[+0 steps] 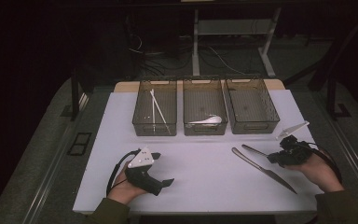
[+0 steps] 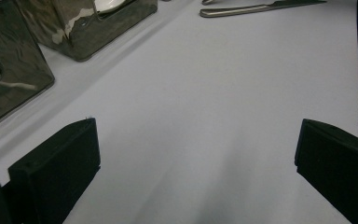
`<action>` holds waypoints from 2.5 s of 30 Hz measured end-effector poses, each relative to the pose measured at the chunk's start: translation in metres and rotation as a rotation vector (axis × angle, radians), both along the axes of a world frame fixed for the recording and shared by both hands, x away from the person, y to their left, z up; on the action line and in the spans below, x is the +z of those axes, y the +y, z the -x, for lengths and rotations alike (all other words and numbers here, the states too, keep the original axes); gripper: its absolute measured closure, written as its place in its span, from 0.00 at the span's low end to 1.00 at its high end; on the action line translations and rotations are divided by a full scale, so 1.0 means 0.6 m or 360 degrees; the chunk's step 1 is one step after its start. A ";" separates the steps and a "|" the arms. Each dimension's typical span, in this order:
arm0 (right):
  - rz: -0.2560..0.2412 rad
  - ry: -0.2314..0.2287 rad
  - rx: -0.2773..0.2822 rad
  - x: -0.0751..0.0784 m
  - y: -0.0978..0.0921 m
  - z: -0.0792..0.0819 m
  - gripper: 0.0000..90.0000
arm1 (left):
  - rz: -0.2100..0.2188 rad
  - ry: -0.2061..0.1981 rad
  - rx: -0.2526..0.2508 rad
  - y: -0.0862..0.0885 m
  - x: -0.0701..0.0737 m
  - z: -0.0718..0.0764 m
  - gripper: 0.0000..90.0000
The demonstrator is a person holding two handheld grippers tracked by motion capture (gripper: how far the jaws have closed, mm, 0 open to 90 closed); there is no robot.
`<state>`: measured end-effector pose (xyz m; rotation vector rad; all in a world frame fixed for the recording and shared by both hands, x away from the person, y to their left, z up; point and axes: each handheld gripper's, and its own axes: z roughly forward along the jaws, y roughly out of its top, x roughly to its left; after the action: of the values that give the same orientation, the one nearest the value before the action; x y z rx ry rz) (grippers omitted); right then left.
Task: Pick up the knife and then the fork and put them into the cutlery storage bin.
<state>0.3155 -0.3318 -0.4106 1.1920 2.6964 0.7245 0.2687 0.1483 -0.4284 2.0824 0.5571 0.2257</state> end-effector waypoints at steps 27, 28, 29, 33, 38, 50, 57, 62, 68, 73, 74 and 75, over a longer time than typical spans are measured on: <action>-0.0307 -0.0300 -0.0159 0.066 -0.037 0.008 0.94 | -0.0004 0.0008 -0.0007 -0.001 -0.002 -0.002 0.00; -0.0312 -0.0316 -0.0167 0.070 -0.038 0.005 0.94 | -0.0001 0.0007 -0.0005 -0.001 -0.002 -0.002 0.00; -0.0324 -0.0327 -0.0180 0.073 -0.038 0.003 0.94 | -0.0005 0.0012 -0.0004 -0.001 -0.002 -0.002 0.00; -0.0357 -0.0370 -0.0206 0.085 -0.037 -0.008 0.94 | 0.0003 0.0013 0.0003 -0.001 -0.003 -0.002 0.00; -0.0355 -0.0428 -0.0250 0.097 -0.034 -0.025 0.94 | 0.0002 0.0015 0.0004 0.000 -0.003 -0.002 0.00; -0.0327 -0.0431 -0.0381 0.107 -0.025 -0.077 0.94 | 0.0008 0.0016 0.0002 -0.001 -0.003 -0.002 0.00; -0.0282 -0.0410 -0.0445 0.102 -0.014 -0.123 0.94 | 0.0005 0.0015 -0.0001 0.000 -0.001 -0.002 0.00; -0.0282 -0.0397 -0.0473 0.099 -0.005 -0.148 0.94 | 0.0014 0.0015 -0.0001 0.000 -0.001 -0.001 0.00; -0.0243 -0.0385 -0.0494 0.098 0.006 -0.176 0.94 | 0.0018 0.0014 -0.0004 -0.001 -0.001 -0.001 0.00; -0.0219 -0.0369 -0.0506 0.097 0.014 -0.197 0.94 | 0.0020 0.0015 -0.0005 0.000 -0.001 -0.001 0.00; -0.0216 -0.0358 -0.0515 0.097 0.016 -0.201 0.94 | 0.0020 0.0016 -0.0006 0.000 0.000 -0.001 0.00; -0.0209 -0.0349 -0.0519 0.096 0.018 -0.206 0.94 | 0.0023 0.0016 -0.0005 0.000 0.000 -0.001 0.00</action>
<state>0.4391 -0.3208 -0.3530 1.4415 2.2358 0.9287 0.2692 0.1481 -0.4286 2.0715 0.5599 0.2086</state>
